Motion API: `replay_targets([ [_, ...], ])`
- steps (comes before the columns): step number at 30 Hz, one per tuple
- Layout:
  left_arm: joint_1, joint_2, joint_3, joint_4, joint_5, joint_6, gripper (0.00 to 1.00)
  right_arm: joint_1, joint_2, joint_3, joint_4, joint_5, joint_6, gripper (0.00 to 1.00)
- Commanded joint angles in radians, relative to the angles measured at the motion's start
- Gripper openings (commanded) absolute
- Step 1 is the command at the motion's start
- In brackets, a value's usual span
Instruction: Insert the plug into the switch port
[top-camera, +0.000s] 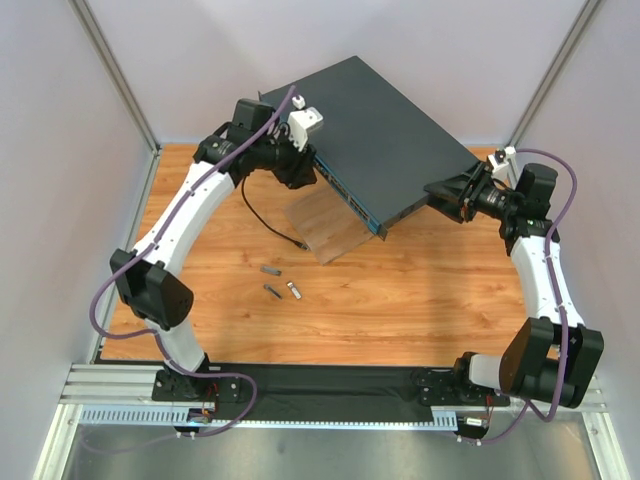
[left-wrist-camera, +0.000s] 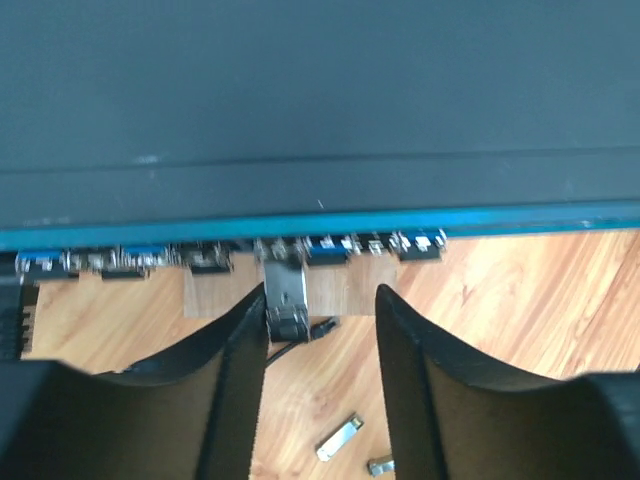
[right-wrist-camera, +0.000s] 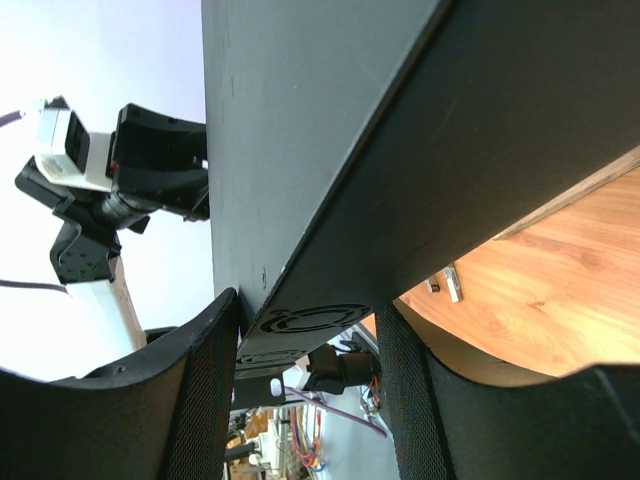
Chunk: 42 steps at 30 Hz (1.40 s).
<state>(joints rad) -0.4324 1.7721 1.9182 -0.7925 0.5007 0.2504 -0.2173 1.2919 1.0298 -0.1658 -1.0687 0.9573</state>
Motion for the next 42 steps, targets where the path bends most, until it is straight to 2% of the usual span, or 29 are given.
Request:
replay_targets([
  [1, 0.006, -0.147, -0.059, 0.020, 0.038, 0.001, 0.55, 0.006, 0.041, 0.033, 0.042, 0.176, -0.072, 0.00],
  [4, 0.032, -0.183, -0.093, -0.025, 0.032, 0.015, 0.61, 0.006, 0.040, 0.033, 0.040, 0.177, -0.077, 0.00],
  [10, 0.066, -0.275, -0.194, -0.019, 0.012, 0.020, 0.59, 0.006, 0.041, 0.033, 0.038, 0.176, -0.083, 0.00],
  [14, 0.066, -0.266, -0.214, 0.015, -0.007, -0.008, 0.36, 0.006, 0.040, 0.032, 0.035, 0.174, -0.086, 0.00],
  [16, 0.066, -0.247, -0.196, 0.030, -0.008, -0.025, 0.30, 0.006, 0.041, 0.033, 0.035, 0.173, -0.086, 0.00],
  [17, 0.066, -0.226, -0.188, 0.036, -0.008, -0.031, 0.23, 0.006, 0.041, 0.036, 0.035, 0.173, -0.088, 0.00],
  [20, 0.066, -0.188, -0.156, 0.064, -0.001, -0.062, 0.11, 0.006, 0.041, 0.042, 0.028, 0.171, -0.092, 0.00],
  [23, 0.066, -0.162, -0.139, 0.099, 0.007, -0.094, 0.06, 0.006, 0.041, 0.047, 0.020, 0.173, -0.100, 0.00],
  [30, 0.061, -0.117, -0.102, 0.148, 0.004, -0.125, 0.00, 0.006, 0.047, 0.047, 0.015, 0.170, -0.106, 0.00],
  [42, 0.038, -0.068, -0.071, 0.187, 0.015, -0.149, 0.00, 0.006, 0.053, 0.044, 0.014, 0.171, -0.112, 0.00],
])
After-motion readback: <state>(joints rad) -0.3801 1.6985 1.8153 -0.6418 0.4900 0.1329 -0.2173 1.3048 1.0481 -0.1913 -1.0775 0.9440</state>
